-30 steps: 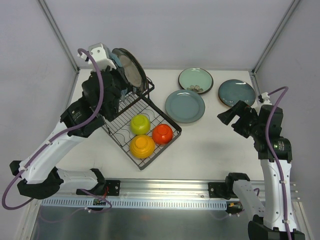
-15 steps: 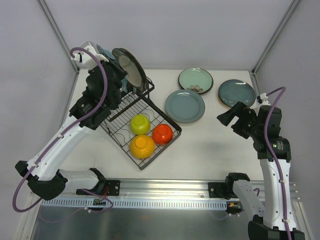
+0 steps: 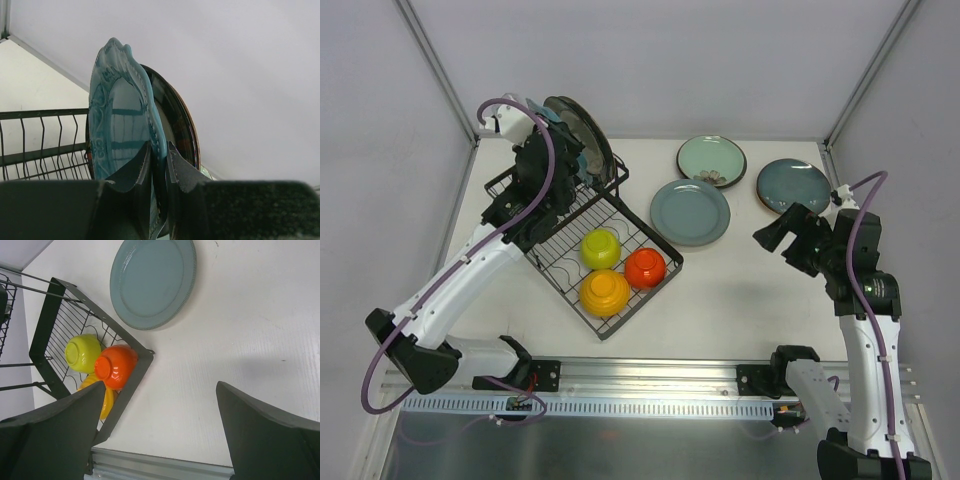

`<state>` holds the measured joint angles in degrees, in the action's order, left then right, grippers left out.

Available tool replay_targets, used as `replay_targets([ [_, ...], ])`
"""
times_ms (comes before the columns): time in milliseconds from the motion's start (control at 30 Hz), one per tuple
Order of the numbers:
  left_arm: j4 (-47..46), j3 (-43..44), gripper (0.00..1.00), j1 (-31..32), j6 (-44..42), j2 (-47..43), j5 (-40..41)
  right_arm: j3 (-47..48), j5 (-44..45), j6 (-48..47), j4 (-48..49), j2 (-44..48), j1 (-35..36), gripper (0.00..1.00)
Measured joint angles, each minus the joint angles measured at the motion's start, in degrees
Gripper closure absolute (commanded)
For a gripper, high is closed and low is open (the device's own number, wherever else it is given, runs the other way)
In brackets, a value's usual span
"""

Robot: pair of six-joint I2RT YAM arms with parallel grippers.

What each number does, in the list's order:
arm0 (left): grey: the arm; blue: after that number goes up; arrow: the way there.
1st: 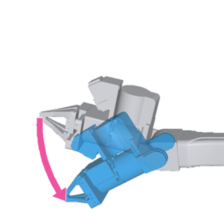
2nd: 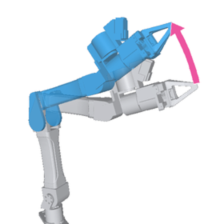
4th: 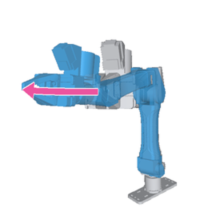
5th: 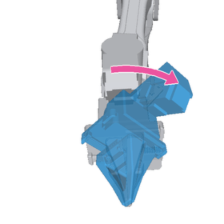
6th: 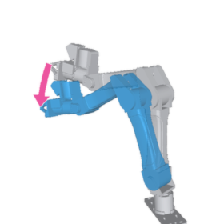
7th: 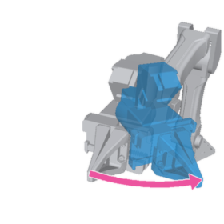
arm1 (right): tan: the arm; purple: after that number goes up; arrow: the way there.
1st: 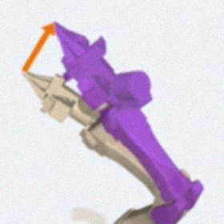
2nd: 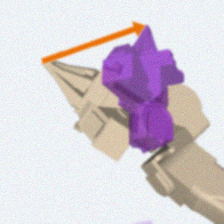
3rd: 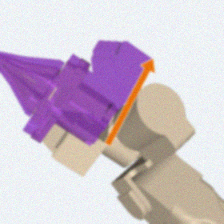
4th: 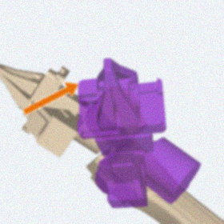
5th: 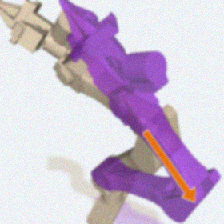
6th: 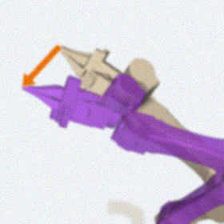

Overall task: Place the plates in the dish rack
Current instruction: Insert the plate into the dish rack

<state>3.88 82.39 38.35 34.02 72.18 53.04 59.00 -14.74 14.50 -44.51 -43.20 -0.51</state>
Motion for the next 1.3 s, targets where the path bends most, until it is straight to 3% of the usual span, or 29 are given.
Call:
replay_targets([
  [1300,-3.28,-5.42,0.99,-0.22,5.68,2.71,3.02,-0.33,1.90,-1.14,-0.13,-0.39,1.55,0.02],
])
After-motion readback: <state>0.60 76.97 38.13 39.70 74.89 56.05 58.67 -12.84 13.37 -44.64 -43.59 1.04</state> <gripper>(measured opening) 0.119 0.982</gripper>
